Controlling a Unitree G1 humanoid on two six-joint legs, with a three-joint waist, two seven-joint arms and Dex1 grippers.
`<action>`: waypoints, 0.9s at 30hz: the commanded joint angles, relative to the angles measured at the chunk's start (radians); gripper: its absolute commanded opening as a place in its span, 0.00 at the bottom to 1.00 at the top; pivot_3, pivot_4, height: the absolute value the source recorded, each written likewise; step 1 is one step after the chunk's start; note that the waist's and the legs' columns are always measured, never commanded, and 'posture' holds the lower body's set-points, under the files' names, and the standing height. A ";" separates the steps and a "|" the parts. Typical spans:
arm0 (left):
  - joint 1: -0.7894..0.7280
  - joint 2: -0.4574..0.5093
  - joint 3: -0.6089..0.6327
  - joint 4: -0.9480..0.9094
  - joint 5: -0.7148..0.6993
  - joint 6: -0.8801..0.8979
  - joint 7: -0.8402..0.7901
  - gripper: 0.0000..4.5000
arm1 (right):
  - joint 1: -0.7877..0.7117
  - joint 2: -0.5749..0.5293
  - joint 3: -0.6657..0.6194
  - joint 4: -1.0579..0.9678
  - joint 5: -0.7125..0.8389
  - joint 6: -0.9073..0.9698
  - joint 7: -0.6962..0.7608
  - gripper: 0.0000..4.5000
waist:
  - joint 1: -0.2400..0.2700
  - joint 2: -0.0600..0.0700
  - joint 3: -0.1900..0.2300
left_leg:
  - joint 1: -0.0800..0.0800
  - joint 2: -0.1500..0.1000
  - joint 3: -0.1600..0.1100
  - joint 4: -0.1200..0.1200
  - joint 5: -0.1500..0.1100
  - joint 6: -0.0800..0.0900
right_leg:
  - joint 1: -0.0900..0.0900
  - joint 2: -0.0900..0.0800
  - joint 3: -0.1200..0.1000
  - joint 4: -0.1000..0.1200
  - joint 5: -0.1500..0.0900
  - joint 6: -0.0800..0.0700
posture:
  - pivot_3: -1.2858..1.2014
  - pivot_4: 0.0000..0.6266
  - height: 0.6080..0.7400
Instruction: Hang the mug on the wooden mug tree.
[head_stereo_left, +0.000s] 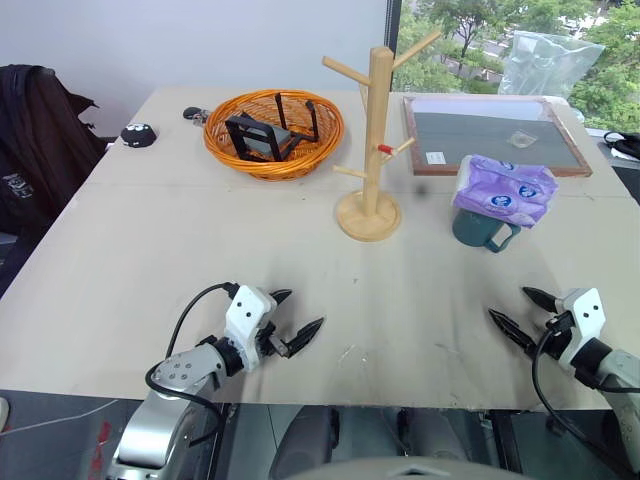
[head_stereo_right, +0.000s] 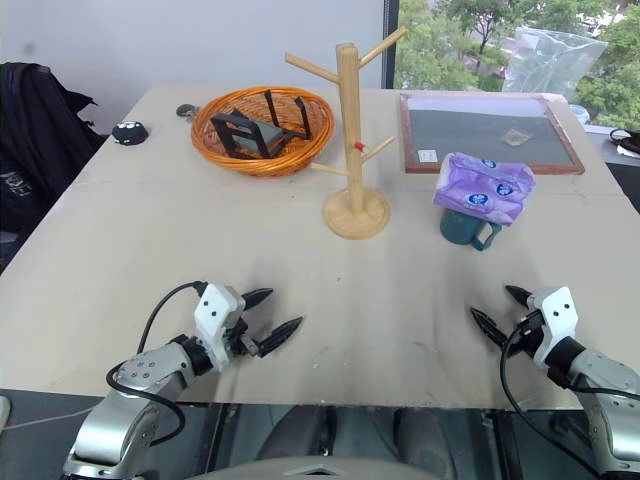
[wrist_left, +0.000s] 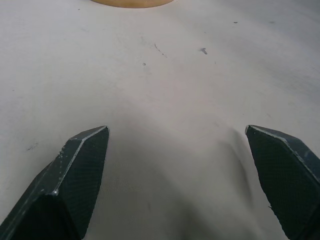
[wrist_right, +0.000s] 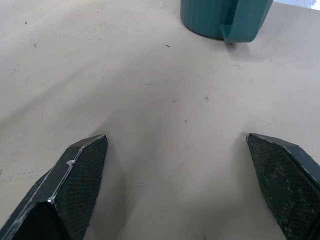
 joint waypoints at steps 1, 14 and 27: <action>-0.002 0.005 0.025 -0.018 -0.007 -0.004 0.004 1.00 | -0.017 0.004 -0.025 0.029 0.006 -0.042 0.016 0.99 | -0.001 0.000 0.000 | 0.000 0.000 0.000 0.000 0.000 0.000 | 0.000 0.000 0.000 0.000 0.000 0.000 | 0.52 0.24 1.00; -0.011 0.004 0.023 -0.024 -0.004 -0.007 0.001 1.00 | -0.057 0.015 -0.012 0.032 0.018 -0.031 0.022 0.99 | -0.004 0.002 0.002 | -0.001 0.000 0.000 0.000 0.000 0.000 | -0.001 0.000 0.000 0.000 0.000 0.000 | 0.52 0.24 1.00; -0.049 -0.004 0.007 0.009 0.003 -0.053 -0.035 1.00 | -0.016 0.006 -0.029 -0.044 -0.001 -0.022 -0.003 0.99 | -0.004 0.003 0.002 | -0.001 0.000 0.000 0.000 0.000 0.000 | -0.001 0.000 0.000 0.000 0.000 0.000 | 0.52 0.24 1.00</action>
